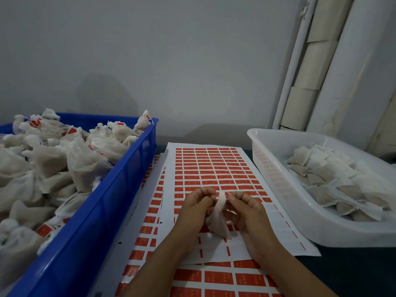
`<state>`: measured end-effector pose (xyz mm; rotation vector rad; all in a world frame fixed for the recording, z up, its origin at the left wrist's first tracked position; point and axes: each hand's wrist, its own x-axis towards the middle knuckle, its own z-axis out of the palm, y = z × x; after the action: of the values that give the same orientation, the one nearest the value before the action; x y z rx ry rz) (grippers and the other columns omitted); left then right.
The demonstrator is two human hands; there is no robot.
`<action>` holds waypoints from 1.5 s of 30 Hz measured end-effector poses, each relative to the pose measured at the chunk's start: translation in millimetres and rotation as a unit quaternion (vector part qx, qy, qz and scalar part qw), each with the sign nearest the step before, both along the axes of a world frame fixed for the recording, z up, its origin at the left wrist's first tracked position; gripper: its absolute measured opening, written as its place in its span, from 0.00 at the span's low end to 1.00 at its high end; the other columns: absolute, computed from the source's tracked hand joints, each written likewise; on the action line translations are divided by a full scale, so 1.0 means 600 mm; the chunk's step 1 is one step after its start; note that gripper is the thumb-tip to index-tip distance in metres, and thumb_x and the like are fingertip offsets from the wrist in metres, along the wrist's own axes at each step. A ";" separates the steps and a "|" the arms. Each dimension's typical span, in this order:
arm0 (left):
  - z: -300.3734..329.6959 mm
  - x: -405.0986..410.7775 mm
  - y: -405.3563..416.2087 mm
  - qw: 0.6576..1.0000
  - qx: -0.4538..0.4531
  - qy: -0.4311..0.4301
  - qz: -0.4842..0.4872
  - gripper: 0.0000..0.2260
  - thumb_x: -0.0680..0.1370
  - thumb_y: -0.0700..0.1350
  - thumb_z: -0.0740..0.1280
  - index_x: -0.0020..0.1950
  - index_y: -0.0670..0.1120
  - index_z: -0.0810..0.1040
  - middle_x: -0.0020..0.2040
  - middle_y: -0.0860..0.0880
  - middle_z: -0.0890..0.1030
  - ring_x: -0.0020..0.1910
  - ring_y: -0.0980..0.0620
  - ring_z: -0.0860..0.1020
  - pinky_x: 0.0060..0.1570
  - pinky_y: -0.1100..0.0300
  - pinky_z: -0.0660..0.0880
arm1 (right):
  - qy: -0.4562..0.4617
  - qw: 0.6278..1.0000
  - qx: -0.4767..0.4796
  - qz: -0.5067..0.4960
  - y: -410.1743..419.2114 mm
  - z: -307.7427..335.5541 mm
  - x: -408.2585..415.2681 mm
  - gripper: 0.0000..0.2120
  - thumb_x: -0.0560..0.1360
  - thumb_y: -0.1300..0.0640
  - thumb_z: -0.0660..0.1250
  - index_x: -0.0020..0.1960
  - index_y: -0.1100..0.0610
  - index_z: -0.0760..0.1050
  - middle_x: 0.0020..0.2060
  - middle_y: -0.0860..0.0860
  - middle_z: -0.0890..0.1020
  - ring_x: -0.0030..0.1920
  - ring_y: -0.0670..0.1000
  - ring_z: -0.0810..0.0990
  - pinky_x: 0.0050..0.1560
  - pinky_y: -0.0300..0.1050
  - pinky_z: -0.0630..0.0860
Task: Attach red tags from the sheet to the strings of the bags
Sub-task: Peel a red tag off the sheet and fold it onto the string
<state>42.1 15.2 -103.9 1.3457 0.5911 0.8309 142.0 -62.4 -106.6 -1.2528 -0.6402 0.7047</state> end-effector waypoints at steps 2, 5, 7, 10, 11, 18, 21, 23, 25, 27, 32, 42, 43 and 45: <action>-0.001 0.002 -0.002 0.999 0.035 0.031 -0.012 0.10 0.80 0.39 0.58 0.49 0.52 0.75 0.50 0.52 0.78 0.50 0.52 0.77 0.42 0.69 0.77 | -0.014 1.000 -0.002 -0.007 0.000 -0.001 0.000 0.05 0.75 0.57 0.64 0.47 0.54 0.78 0.41 0.48 0.84 0.44 0.50 0.84 0.43 0.40 0.80; -0.002 0.003 -0.007 0.996 0.061 0.031 -0.066 0.11 0.78 0.36 0.60 0.51 0.53 0.73 0.51 0.52 0.78 0.51 0.51 0.77 0.38 0.69 0.76 | -0.044 0.999 -0.003 -0.025 -0.002 -0.001 0.001 0.04 0.75 0.57 0.64 0.46 0.53 0.78 0.40 0.46 0.84 0.43 0.48 0.83 0.39 0.37 0.79; -0.002 0.002 -0.010 0.993 0.068 0.010 -0.092 0.09 0.77 0.40 0.64 0.52 0.54 0.73 0.49 0.55 0.79 0.49 0.55 0.78 0.39 0.71 0.75 | -0.042 0.999 0.002 -0.033 -0.001 -0.001 0.003 0.04 0.75 0.57 0.64 0.46 0.52 0.78 0.40 0.45 0.84 0.43 0.47 0.83 0.39 0.36 0.79; -0.008 0.006 -0.012 0.989 0.131 0.026 -0.069 0.10 0.74 0.48 0.69 0.53 0.55 0.72 0.47 0.60 0.79 0.48 0.59 0.78 0.41 0.71 0.75 | -0.040 0.998 -0.004 -0.047 0.001 -0.002 0.004 0.04 0.75 0.56 0.65 0.46 0.51 0.78 0.40 0.43 0.83 0.43 0.47 0.83 0.43 0.37 0.79; -0.010 0.008 -0.013 0.987 0.150 0.031 -0.052 0.10 0.73 0.50 0.70 0.52 0.56 0.73 0.46 0.61 0.79 0.47 0.60 0.78 0.40 0.71 0.75 | -0.043 0.998 -0.004 -0.048 0.001 -0.003 0.003 0.04 0.75 0.56 0.65 0.46 0.51 0.78 0.40 0.42 0.83 0.44 0.47 0.83 0.42 0.36 0.79; -0.010 0.008 -0.011 0.988 0.155 0.017 -0.016 0.05 0.74 0.53 0.65 0.48 0.54 0.75 0.42 0.61 0.80 0.45 0.63 0.79 0.38 0.74 0.73 | -0.155 0.986 -0.006 -0.063 -0.004 0.005 0.000 0.02 0.75 0.58 0.64 0.46 0.52 0.75 0.40 0.46 0.82 0.41 0.47 0.82 0.43 0.37 0.80; -0.012 0.009 -0.009 0.988 0.150 0.025 0.003 0.06 0.76 0.53 0.63 0.47 0.53 0.77 0.40 0.60 0.81 0.43 0.64 0.79 0.36 0.75 0.73 | -0.378 0.920 -0.022 -0.098 -0.012 0.011 0.001 0.02 0.76 0.54 0.64 0.45 0.49 0.71 0.40 0.41 0.78 0.42 0.45 0.79 0.47 0.34 0.76; -0.011 0.008 -0.006 0.989 0.146 0.020 0.006 0.07 0.77 0.52 0.62 0.46 0.51 0.78 0.37 0.60 0.81 0.41 0.63 0.79 0.35 0.76 0.72 | -0.480 0.870 -0.027 -0.107 -0.018 0.016 0.005 0.02 0.75 0.50 0.62 0.45 0.46 0.69 0.39 0.36 0.75 0.40 0.42 0.78 0.46 0.29 0.72; -0.009 0.008 -0.005 0.989 0.144 0.017 0.003 0.08 0.77 0.50 0.62 0.44 0.50 0.78 0.34 0.58 0.81 0.38 0.62 0.80 0.35 0.75 0.72 | -0.529 0.841 -0.037 -0.109 -0.020 0.017 0.010 0.03 0.74 0.48 0.61 0.45 0.46 0.68 0.37 0.35 0.73 0.37 0.41 0.77 0.43 0.28 0.71; -0.008 0.009 -0.005 0.990 0.141 0.019 0.001 0.08 0.78 0.50 0.62 0.43 0.49 0.78 0.33 0.58 0.81 0.37 0.62 0.79 0.35 0.75 0.72 | -0.547 0.828 -0.051 -0.112 -0.019 0.015 0.014 0.05 0.74 0.51 0.64 0.44 0.48 0.68 0.34 0.36 0.71 0.33 0.42 0.75 0.40 0.29 0.70; -0.011 0.010 -0.004 0.987 0.155 0.033 0.015 0.09 0.78 0.49 0.61 0.41 0.51 0.77 0.33 0.62 0.80 0.39 0.65 0.78 0.35 0.78 0.71 | -0.520 0.840 -0.069 -0.143 -0.013 0.007 0.019 0.10 0.72 0.57 0.69 0.42 0.49 0.67 0.31 0.37 0.71 0.31 0.42 0.75 0.38 0.28 0.69; -0.013 0.002 0.004 0.972 0.209 0.088 0.067 0.13 0.78 0.50 0.62 0.34 0.50 0.75 0.30 0.56 0.78 0.35 0.64 0.78 0.33 0.76 0.71 | -0.493 0.847 -0.090 -0.177 -0.009 0.007 0.022 0.15 0.73 0.56 0.68 0.36 0.45 0.63 0.32 0.40 0.74 0.32 0.42 0.76 0.36 0.29 0.69; -0.011 0.001 0.004 0.972 0.207 0.089 0.065 0.13 0.78 0.50 0.62 0.35 0.50 0.75 0.31 0.56 0.78 0.34 0.63 0.77 0.33 0.76 0.71 | -0.484 0.853 -0.089 -0.174 -0.009 0.007 0.023 0.14 0.73 0.56 0.68 0.37 0.46 0.64 0.33 0.41 0.75 0.33 0.42 0.77 0.37 0.29 0.69; -0.008 -0.003 0.008 0.975 0.197 0.084 0.055 0.13 0.78 0.50 0.61 0.35 0.49 0.76 0.31 0.55 0.78 0.34 0.63 0.78 0.34 0.75 0.72 | -0.465 0.866 -0.091 -0.160 -0.008 0.006 0.025 0.09 0.74 0.55 0.66 0.41 0.48 0.67 0.35 0.41 0.76 0.35 0.43 0.78 0.39 0.29 0.71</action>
<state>40.1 19.7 -108.5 1.7706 0.6603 0.9652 156.8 -66.9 -102.7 -1.8230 -1.1198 -0.1805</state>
